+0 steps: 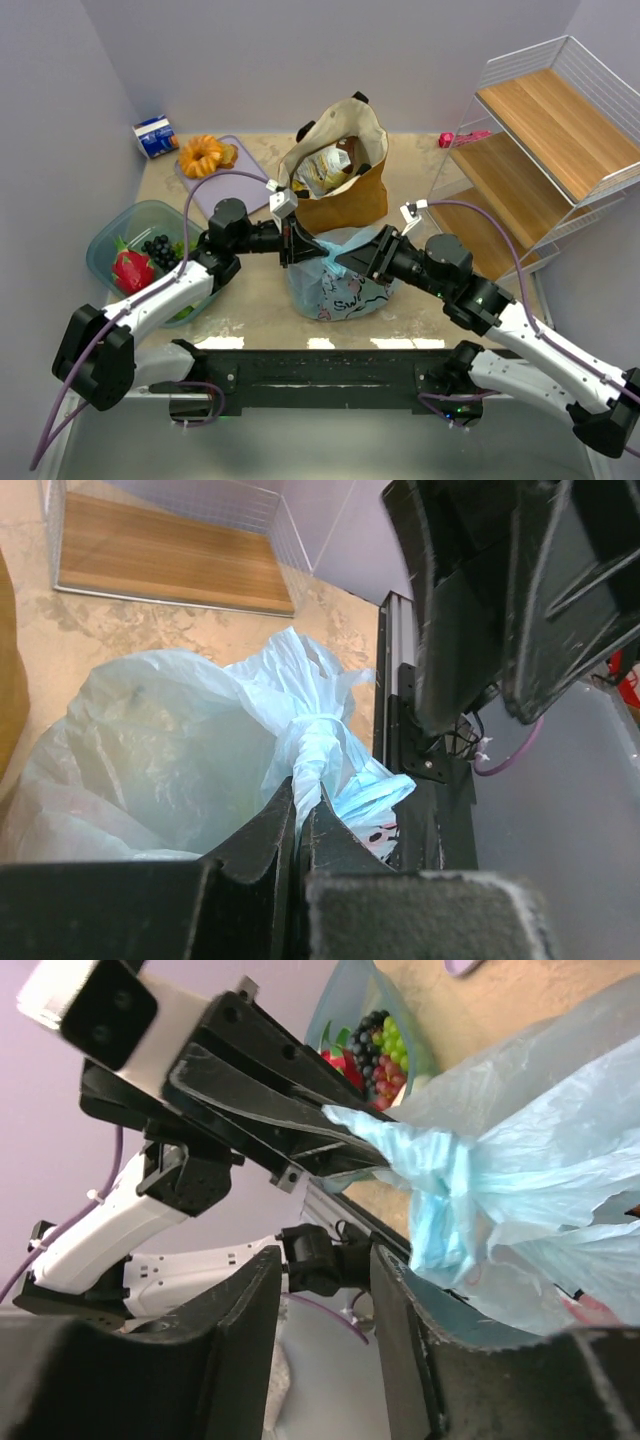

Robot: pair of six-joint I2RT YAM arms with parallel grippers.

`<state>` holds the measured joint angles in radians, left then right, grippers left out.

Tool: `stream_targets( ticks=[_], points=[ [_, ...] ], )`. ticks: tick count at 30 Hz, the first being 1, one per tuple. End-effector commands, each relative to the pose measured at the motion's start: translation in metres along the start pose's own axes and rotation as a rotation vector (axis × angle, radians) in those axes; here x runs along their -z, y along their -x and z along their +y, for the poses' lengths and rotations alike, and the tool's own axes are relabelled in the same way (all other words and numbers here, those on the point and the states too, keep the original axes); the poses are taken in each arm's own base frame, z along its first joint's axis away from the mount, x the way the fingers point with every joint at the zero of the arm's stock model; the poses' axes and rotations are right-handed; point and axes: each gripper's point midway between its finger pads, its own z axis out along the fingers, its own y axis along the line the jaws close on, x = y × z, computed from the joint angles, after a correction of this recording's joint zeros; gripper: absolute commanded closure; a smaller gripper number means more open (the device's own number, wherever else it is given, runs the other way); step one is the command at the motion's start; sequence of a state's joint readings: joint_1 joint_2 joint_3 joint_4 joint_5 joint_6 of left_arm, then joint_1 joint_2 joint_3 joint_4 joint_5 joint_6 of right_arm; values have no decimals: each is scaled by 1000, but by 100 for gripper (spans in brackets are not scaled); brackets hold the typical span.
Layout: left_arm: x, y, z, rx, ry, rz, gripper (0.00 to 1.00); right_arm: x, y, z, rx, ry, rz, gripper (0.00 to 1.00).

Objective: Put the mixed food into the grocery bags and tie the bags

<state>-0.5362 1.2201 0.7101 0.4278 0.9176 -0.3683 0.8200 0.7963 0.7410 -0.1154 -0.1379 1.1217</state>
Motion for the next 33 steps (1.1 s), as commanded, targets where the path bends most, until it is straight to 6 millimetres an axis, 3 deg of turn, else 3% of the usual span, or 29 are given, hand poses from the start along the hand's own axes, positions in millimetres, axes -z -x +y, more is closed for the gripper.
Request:
stream_targets(
  ticks=[1,3,7,8,14,20,25,27,33],
  points=[
    [1,13,2,-98,49,-33,100,8,13,16,3,15,-68,59],
    [1,16,3,-103,61,-42,100,-3,3,12,-2,30,-36,66],
    [1,16,3,-103,75,-48,100,-22,-13,9,28,15,-15,69],
    [0,16,3,-105,77,-48,100,-28,-15,0,31,-16,-13,69],
    [2,16,-1,-120,85,-53,100,-37,-9,-42,27,-124,-109,75],
    [-1,14,-6,-118,70,-48,100,-34,-2,-59,33,-163,-175,73],
    [0,13,-2,-123,105,-51,100,-27,-7,-50,77,-163,-114,68],
    [1,15,4,-134,143,-57,100,-20,-11,-35,69,-117,-81,61],
    [4,18,12,-154,219,-66,100,1,-16,1,7,4,-27,55]
  ],
)
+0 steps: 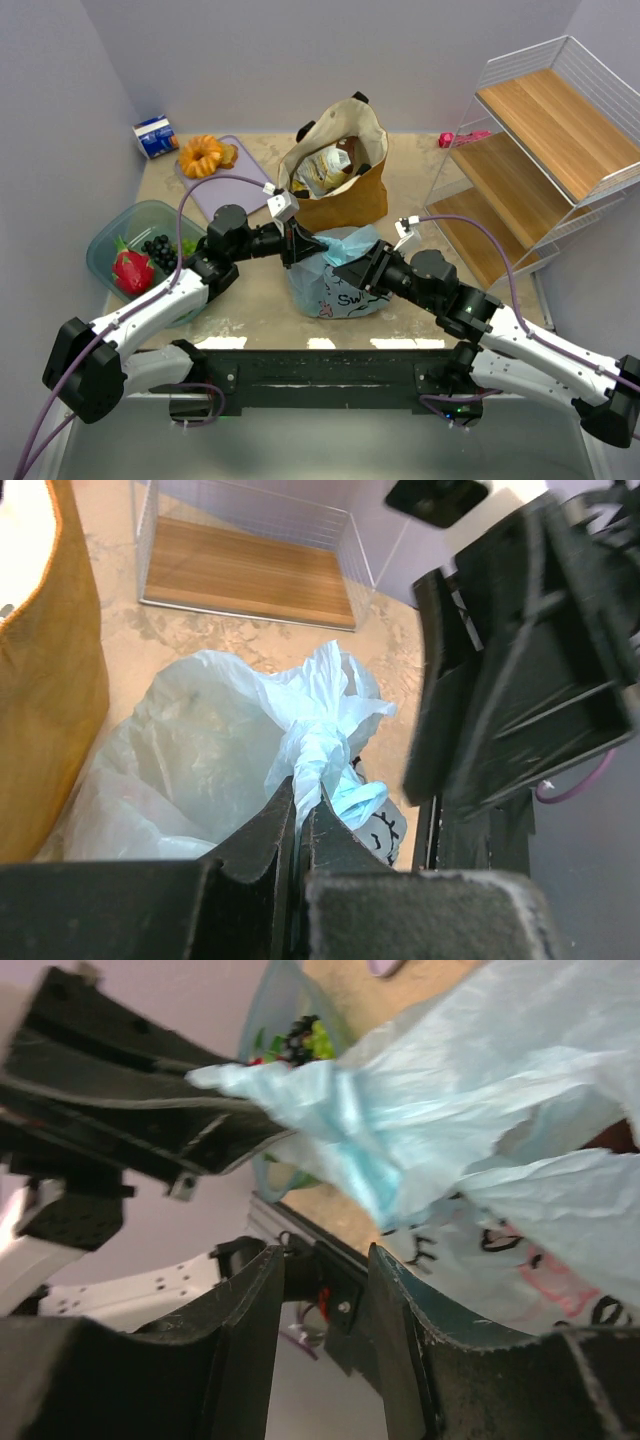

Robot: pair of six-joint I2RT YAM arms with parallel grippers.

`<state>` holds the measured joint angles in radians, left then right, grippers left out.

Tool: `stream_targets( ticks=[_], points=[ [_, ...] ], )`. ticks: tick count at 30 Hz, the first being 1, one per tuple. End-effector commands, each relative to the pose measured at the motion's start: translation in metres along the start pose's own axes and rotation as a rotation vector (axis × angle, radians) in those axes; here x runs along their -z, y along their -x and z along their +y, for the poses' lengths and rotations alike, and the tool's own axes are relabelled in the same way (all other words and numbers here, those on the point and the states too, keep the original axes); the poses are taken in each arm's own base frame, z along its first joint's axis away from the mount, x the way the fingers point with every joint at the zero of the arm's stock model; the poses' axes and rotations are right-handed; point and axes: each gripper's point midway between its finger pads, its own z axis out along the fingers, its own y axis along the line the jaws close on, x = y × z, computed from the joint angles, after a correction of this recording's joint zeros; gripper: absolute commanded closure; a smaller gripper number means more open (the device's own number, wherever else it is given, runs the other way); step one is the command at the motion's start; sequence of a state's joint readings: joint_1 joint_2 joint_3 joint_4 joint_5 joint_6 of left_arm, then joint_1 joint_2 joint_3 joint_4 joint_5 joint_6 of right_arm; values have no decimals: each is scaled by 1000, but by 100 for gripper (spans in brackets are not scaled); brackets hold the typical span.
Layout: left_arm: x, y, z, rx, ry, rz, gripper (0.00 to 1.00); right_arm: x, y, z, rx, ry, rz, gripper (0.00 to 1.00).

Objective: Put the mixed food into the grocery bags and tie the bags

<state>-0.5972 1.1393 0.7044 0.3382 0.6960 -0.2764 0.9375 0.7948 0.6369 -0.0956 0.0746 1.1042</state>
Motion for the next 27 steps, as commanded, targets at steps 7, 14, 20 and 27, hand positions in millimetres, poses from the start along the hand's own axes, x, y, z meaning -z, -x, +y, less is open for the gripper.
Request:
stream_targets(
  ticks=[7,14,20,27],
  points=[
    [3,10,-1,-101,86,-49,100,8,22,66,-116,206,-39,43],
    [7,15,-9,-136,105,-82,100,-8,37,61,-175,180,-131,24],
    [6,15,-14,-151,110,-89,100,-12,39,43,-218,113,-161,20],
    [3,13,-17,-155,101,-87,100,-16,32,29,-247,77,-150,18]
  ],
)
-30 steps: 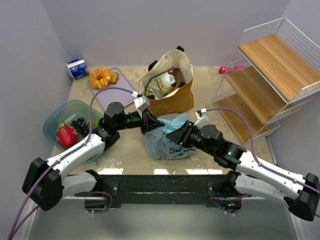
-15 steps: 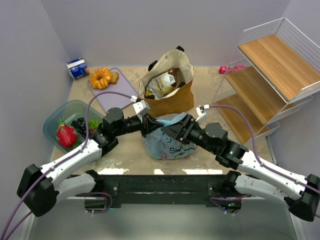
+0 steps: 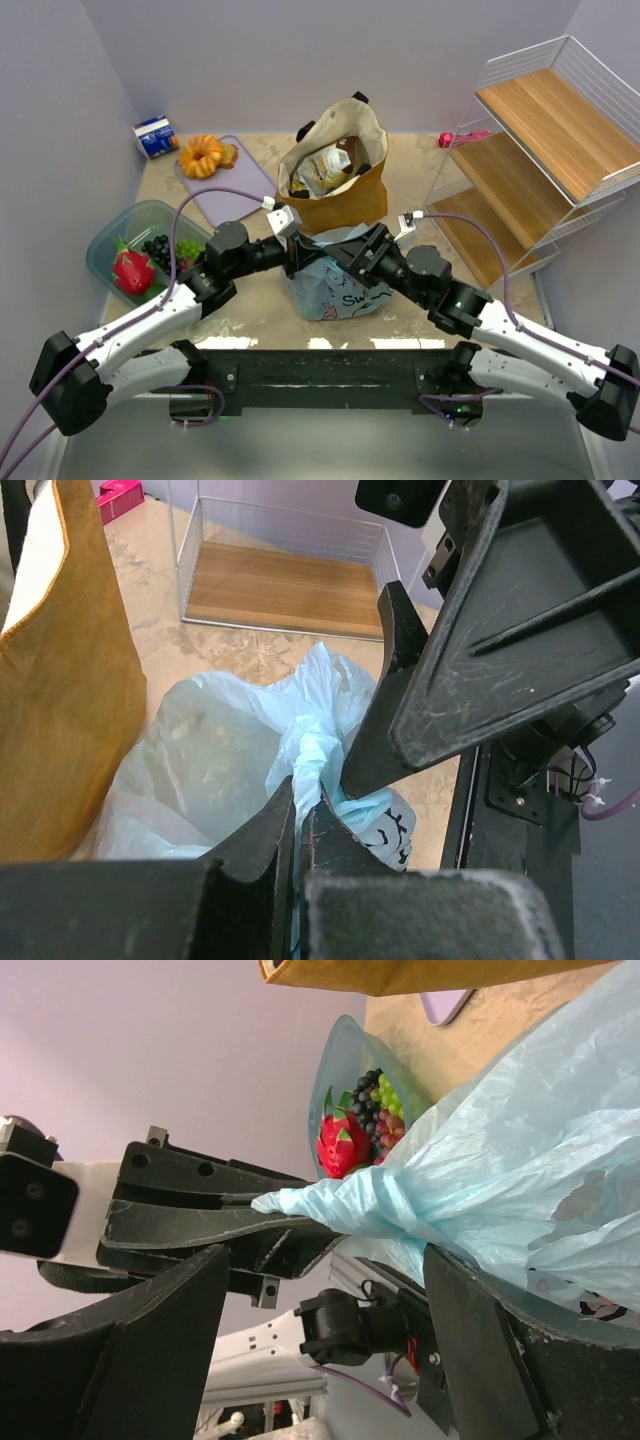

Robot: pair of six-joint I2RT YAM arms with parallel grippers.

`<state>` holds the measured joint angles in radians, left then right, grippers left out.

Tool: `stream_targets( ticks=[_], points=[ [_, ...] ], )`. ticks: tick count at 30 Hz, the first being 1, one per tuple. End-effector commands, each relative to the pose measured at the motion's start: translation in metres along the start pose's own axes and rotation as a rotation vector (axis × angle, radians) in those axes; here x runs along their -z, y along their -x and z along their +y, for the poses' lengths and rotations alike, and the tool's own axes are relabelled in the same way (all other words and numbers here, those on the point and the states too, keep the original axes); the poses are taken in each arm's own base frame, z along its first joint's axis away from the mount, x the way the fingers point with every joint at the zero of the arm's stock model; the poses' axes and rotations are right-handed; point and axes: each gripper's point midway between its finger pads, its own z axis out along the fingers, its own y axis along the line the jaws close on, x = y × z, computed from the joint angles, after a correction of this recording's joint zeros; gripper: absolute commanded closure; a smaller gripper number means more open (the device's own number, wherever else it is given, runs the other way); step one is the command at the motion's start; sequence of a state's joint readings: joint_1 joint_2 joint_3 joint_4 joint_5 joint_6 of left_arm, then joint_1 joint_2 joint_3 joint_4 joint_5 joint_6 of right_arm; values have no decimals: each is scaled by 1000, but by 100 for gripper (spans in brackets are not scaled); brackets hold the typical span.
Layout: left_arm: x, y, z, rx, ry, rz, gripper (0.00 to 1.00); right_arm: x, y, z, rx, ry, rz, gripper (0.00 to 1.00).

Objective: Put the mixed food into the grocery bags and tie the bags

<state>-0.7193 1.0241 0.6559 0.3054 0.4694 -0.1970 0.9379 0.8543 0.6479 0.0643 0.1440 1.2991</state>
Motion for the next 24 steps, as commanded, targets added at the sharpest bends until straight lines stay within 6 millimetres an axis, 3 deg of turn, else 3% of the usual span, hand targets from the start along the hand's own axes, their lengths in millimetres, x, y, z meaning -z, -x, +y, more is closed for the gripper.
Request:
stream_targets(
  ticks=[1,14,24],
  points=[
    [0,10,-3,-47,1,-47,100,-5,8,0,-40,0,-52,18],
    [-1,10,-13,-50,4,-64,100,-21,5,-31,-44,-82,-77,17],
    [-6,-4,-36,-60,-21,-39,100,-38,0,-38,-61,-79,-77,16]
  ],
)
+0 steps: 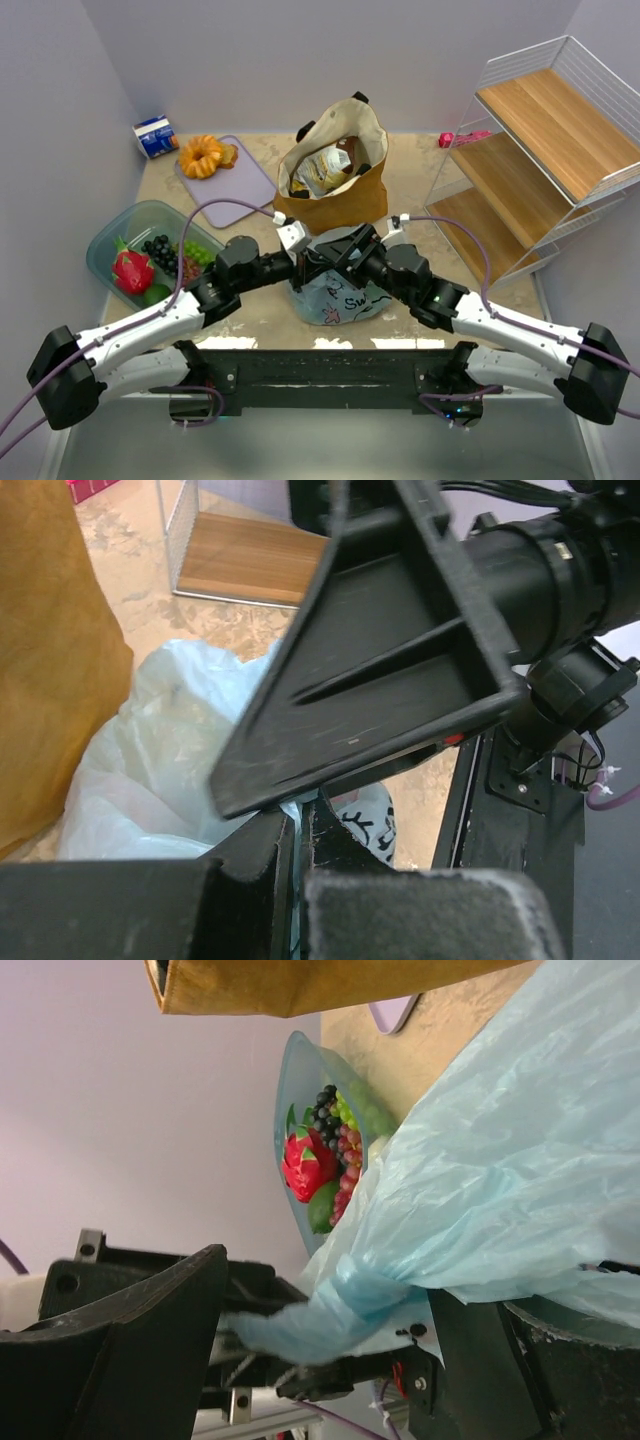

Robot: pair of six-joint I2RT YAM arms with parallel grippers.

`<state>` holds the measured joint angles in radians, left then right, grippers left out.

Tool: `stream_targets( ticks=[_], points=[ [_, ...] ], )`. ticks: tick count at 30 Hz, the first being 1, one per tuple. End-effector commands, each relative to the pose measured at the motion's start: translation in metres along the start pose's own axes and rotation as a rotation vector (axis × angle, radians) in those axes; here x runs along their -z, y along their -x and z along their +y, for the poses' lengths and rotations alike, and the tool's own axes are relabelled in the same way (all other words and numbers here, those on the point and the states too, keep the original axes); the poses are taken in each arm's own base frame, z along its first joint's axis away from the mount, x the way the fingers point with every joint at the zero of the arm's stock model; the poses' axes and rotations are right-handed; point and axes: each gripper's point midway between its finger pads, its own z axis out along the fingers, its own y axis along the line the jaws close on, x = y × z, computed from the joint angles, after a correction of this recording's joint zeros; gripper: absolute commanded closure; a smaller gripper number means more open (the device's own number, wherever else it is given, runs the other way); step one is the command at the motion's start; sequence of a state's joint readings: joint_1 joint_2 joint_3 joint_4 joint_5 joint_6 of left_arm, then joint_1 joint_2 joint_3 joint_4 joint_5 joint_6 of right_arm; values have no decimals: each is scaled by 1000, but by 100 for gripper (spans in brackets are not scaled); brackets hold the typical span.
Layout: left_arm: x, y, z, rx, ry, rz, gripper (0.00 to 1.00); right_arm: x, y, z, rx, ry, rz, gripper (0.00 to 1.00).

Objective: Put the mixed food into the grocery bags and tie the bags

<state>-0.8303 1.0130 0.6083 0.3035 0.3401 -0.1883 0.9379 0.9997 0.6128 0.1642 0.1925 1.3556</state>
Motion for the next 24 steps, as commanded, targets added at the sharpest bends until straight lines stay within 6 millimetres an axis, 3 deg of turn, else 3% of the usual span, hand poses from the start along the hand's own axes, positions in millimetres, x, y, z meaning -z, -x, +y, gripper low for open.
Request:
stream_targets(
  ticks=[1,9,12,18,19,20,22,24],
  points=[
    [0,19,-20,-63,-26,-79,100,-8,5,-4,-36,9,-47,16],
    [-1,-9,-39,-56,-7,-48,100,-12,-2,-10,-49,20,-23,22],
    [-2,-16,-43,-56,1,-52,100,-13,-5,-13,-37,15,-9,37],
    [-5,-28,-41,-30,25,-26,98,-9,-6,-13,-19,29,-1,76],
    [-5,-26,-42,-21,26,-31,83,-8,-6,-14,-5,28,0,80],
    [-4,-22,-43,-17,21,-40,64,-7,-5,-14,16,29,-3,90],
    [-1,-16,-46,-24,10,-50,47,-4,-3,-13,35,40,-13,99],
    [3,-9,-50,-35,-8,-61,34,1,2,-13,77,71,-43,100]
  ],
)
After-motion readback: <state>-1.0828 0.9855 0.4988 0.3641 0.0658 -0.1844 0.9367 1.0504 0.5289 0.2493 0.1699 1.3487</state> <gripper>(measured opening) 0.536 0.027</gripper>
